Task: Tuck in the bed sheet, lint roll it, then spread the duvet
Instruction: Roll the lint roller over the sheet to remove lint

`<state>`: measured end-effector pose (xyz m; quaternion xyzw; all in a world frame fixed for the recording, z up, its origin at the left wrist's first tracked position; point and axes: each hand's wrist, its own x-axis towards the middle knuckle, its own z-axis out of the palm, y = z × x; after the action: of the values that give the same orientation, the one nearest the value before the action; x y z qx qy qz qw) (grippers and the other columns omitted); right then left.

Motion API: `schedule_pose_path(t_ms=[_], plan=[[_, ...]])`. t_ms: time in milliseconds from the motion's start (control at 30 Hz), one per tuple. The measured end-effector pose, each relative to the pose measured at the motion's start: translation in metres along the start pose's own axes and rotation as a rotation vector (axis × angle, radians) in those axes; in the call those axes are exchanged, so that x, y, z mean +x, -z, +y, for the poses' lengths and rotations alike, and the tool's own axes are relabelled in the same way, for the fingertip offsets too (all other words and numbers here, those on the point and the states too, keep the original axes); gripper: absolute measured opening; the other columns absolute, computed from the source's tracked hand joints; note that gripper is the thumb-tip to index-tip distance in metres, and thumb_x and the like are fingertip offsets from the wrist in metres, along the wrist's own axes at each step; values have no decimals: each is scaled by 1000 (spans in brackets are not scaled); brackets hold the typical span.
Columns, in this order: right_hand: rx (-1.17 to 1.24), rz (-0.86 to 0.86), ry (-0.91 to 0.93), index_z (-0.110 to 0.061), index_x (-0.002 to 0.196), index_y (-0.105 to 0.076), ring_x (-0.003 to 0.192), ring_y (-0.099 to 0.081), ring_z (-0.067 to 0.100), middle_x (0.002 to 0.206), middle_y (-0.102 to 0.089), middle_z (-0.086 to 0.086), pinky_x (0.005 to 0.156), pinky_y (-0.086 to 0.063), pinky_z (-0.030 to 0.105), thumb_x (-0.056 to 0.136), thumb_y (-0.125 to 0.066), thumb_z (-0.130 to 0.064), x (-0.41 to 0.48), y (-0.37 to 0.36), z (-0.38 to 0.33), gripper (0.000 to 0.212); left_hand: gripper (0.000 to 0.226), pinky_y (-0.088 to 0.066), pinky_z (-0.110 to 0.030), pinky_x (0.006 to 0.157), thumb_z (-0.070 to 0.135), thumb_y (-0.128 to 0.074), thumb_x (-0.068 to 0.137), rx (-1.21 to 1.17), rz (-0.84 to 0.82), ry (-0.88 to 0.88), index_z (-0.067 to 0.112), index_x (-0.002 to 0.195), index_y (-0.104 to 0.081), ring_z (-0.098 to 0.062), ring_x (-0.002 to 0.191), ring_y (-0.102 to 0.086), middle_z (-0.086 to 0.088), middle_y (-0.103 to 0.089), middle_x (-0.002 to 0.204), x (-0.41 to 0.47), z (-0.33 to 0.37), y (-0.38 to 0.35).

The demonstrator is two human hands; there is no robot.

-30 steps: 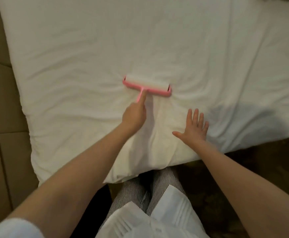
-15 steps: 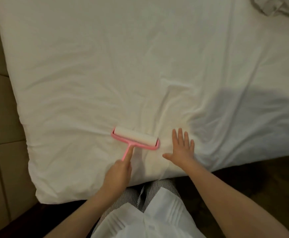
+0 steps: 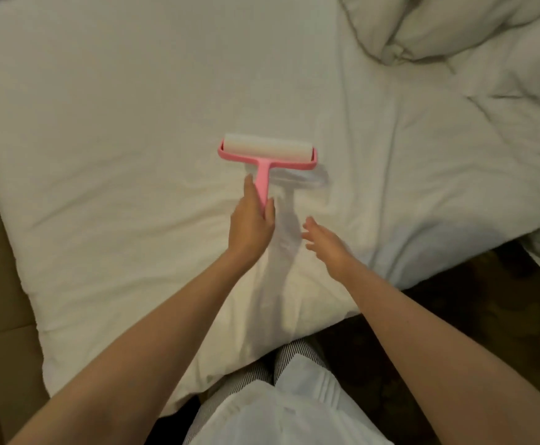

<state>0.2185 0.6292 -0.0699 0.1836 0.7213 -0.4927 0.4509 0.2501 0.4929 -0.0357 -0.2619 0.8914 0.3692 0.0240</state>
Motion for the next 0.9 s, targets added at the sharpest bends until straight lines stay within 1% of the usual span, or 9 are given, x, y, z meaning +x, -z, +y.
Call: schedule_pose_path(t_ms=[100, 200, 300, 400, 533, 600, 667, 767, 900], plan=[[364, -147, 104, -17, 127, -52, 102, -59, 18, 121, -59, 2, 94, -40, 30, 97, -33, -53, -36, 7, -33, 51, 46, -29, -21, 59, 19, -48, 95, -68, -23, -177, 7, 137, -33, -26, 83, -60, -2, -56, 93, -34, 38, 11], [636, -140, 293, -17, 99, -59, 76, -64, 10, 91, -64, 2, 76, -51, 24, 99, -35, -44, -95, 33, -63, 36, 43, -39, -24, 66, 23, -49, 96, -121, -98, -403, 9, 134, -38, -23, 87, -62, -6, -63, 105, -66, 85, 23], [735, 4, 472, -15, 104, -56, 83, -63, 14, 93, -66, 3, 81, -50, 27, 100, -39, -33, -160, 76, -72, 25, 41, -40, -22, 68, 29, -44, 98, -177, -140, -584, 12, 134, -37, -19, 88, -63, -3, -63, 109, -98, 138, 30], [772, 157, 597, -13, 115, -53, 79, -63, 11, 92, -67, 1, 75, -49, 24, 100, -40, -28, -218, 123, -65, 24, 39, -42, -22, 68, 28, -39, 100, -221, -179, -732, 13, 135, -37, -17, 87, -63, -3, -64, 109, -130, 195, 29], [854, 316, 701, -15, 117, -52, 75, -63, 7, 90, -67, -2, 69, -50, 21, 100, -42, -27, -283, 188, -48, 23, 40, -39, -19, 65, 27, -37, 100, -272, -223, -844, 14, 138, -34, -17, 86, -63, -3, -64, 107, -174, 272, 7], [895, 396, 742, -17, 117, -53, 76, -63, 7, 90, -66, -3, 69, -51, 20, 100, -43, -26, -308, 224, -36, 22, 40, -36, -10, 59, 27, -37, 100, -302, -252, -893, 13, 137, -34, -17, 85, -63, -4, -65, 106, -197, 311, -10], [944, 467, 776, -17, 116, -54, 79, -62, 9, 90, -65, -2, 76, -50, 23, 99, -46, -24, -330, 263, -24, 21, 39, -37, -5, 57, 27, -37, 100, -335, -292, -938, 12, 137, -35, -12, 83, -61, -5, -65, 108, -219, 350, -29], [975, 589, 809, -14, 118, -55, 79, -61, 11, 89, -64, -1, 76, -49, 24, 98, -48, -22, -358, 334, -5, 22, 38, -38, -5, 57, 28, -38, 100, -381, -358, -1011, 11, 135, -37, -4, 74, -58, -3, -64, 103, -248, 414, -68], [995, 768, 814, -12, 122, -54, 86, -59, 15, 94, -61, 1, 74, -49, 24, 96, -51, -21, -387, 438, 17, 27, 35, -38, -2, 57, 26, -40, 100, -397, -430, -1129, 11, 131, -41, 7, 62, -51, 11, -56, 91, -276, 506, -128]])
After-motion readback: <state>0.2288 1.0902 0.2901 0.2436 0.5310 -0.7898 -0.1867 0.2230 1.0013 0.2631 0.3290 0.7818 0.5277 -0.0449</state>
